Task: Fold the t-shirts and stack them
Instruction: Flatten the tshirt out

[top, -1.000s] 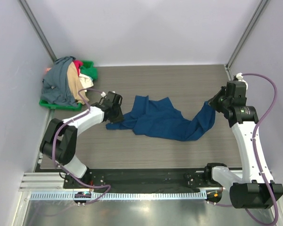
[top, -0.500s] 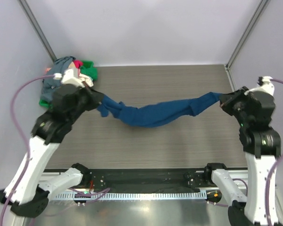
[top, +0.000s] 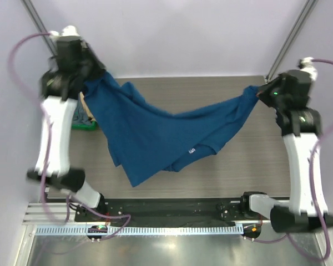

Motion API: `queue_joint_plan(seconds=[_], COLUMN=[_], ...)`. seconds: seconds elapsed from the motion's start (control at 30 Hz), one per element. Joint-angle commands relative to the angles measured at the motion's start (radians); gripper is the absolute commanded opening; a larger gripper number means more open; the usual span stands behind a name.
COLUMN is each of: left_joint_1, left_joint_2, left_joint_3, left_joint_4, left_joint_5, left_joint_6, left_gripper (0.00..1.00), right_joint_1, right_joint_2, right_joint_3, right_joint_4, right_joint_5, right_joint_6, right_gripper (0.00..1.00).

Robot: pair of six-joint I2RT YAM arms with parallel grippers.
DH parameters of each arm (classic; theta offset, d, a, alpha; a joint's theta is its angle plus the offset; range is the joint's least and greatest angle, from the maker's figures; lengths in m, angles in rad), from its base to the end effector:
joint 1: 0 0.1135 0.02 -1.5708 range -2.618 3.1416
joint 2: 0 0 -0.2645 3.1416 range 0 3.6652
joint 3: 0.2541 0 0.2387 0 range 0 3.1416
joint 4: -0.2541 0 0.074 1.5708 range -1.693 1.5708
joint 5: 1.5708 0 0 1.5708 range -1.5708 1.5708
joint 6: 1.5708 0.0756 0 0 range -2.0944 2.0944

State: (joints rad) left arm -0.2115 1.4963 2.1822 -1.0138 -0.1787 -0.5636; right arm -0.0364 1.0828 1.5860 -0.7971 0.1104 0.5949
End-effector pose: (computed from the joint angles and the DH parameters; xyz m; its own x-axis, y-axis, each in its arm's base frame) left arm 0.2781 -0.0460 0.5222 -0.2886 -0.4757 -0.8309 -0.1327 0.8793 -0.4574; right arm 0.2118 -0.0160 0.4679 -0.1604 0.5632 -0.8106 0.2795 0.8135 0.5100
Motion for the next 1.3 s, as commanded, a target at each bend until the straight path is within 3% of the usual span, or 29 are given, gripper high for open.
queue_joint_plan(seconds=[0.0, 0.03, 0.1, 0.13, 0.2, 0.5, 0.63, 1.0, 1.27], left_joint_1=[0.075, 0.067, 0.055, 0.054, 0.054, -0.025, -0.201, -0.561, -0.690], left_joint_2=[0.317, 0.329, 0.233, 0.191, 0.104, -0.201, -0.283, -0.180, -0.007], left_joint_3=[-0.094, -0.161, -0.337, -0.522, -0.632, -1.082, -1.206, -1.328, -1.288], left_joint_4=[-0.166, -0.145, 0.034, 0.097, 0.174, 0.299, 0.360, 0.457, 0.488], left_joint_5=[0.172, 0.203, 0.200, 0.191, 0.185, 0.071, 0.033, 0.015, -0.008], left_joint_6=[0.039, 0.041, 0.025, -0.004, -0.021, -0.090, -0.154, -0.277, -0.292], left_gripper=[0.25, 0.44, 0.63, 0.78, 0.84, 0.78, 0.76, 0.71, 0.71], right_joint_1=[-0.005, -0.005, -0.003, -0.003, -0.005, -0.005, -0.005, -0.005, -0.003], right_joint_2=[0.054, 0.031, -0.018, -0.026, -0.032, 0.015, 0.051, 0.091, 0.104], right_joint_3=[-0.160, -0.205, -0.314, -0.340, -0.402, -0.537, -0.557, -0.567, -0.581], right_joint_4=[0.013, 0.039, 0.076, 0.085, 0.099, 0.202, 0.231, 0.253, 0.262], right_joint_5=[-0.012, -0.023, -0.023, -0.025, -0.029, -0.072, -0.080, -0.078, -0.080], right_joint_6=[-0.003, -0.003, -0.007, -0.018, -0.030, -0.044, -0.046, -0.066, -0.070], right_gripper=[0.01, 0.01, 0.01, 0.01, 0.01, 0.01, 0.01, 0.01, 0.01])
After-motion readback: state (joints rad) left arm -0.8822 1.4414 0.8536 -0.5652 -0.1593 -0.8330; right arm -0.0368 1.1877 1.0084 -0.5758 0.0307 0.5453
